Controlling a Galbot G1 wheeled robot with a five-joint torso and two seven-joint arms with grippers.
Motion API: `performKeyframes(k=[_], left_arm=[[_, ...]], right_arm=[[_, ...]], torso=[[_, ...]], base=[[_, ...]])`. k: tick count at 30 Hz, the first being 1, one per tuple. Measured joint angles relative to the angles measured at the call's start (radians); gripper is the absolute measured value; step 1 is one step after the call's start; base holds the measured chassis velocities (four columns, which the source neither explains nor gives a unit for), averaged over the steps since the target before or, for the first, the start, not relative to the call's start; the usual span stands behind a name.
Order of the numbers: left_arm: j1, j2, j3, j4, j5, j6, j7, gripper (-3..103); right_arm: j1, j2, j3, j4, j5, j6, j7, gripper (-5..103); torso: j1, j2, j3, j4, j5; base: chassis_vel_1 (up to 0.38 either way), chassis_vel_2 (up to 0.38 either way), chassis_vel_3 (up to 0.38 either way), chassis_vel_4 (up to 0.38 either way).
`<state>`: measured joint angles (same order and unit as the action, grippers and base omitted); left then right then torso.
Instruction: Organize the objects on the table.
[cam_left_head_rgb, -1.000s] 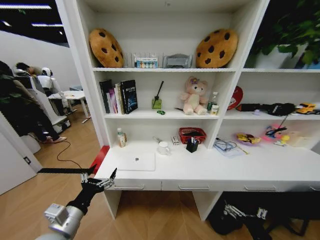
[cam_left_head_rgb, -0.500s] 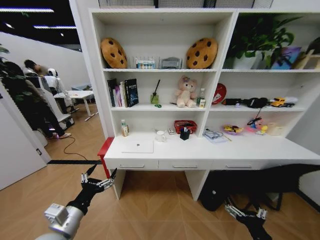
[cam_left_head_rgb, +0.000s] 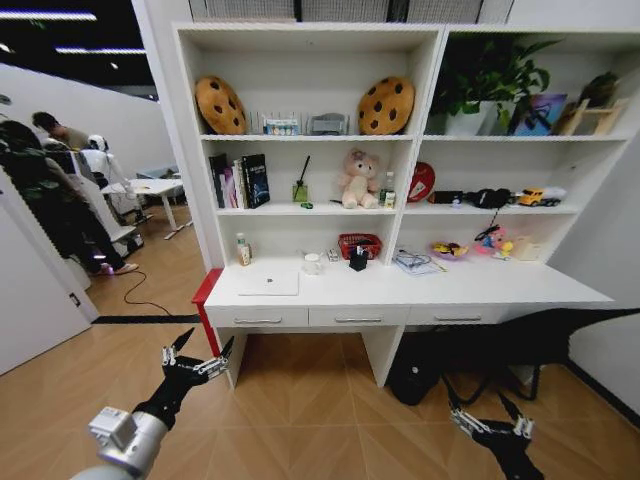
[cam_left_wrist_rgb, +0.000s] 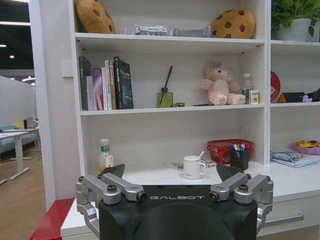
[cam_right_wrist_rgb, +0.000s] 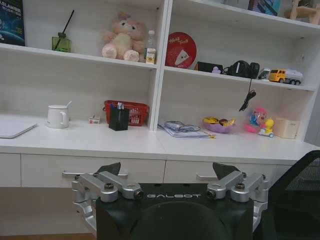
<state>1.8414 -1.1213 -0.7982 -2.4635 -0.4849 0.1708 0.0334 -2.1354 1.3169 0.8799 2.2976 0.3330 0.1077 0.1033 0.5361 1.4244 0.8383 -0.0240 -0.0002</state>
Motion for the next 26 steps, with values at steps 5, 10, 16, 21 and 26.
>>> performKeyframes(k=[5,10,16,21,26], left_arm=[[0.0,0.0,0.0,0.0,0.0,0.0,0.0,100],[0.0,0.0,0.0,0.0,0.0,0.0,0.0,100],[0.0,0.0,0.0,0.0,0.0,0.0,0.0,100],[0.0,0.0,0.0,0.0,0.0,0.0,0.0,100],[0.0,0.0,0.0,0.0,0.0,0.0,0.0,100]], right_arm=[[0.0,0.0,0.0,0.0,0.0,0.0,0.0,100],[0.0,0.0,0.0,0.0,0.0,0.0,0.0,100],[0.0,0.0,0.0,0.0,0.0,0.0,0.0,100],[0.0,0.0,0.0,0.0,0.0,0.0,0.0,100],[0.0,0.0,0.0,0.0,0.0,0.0,0.0,100]], torso=[[-0.001,0.0,0.0,0.0003,0.0002],[-0.001,0.0,0.0,0.0003,0.0003],[-0.001,0.0,0.0,0.0002,0.0001],[-0.001,0.0,0.0,0.0002,0.0002],[-0.001,0.0,0.0,0.0002,0.0002]], base=[[0.0,0.0,0.0,0.0],[0.0,0.0,0.0,0.0],[0.0,0.0,0.0,0.0],[0.0,0.0,0.0,0.0],[0.0,0.0,0.0,0.0]])
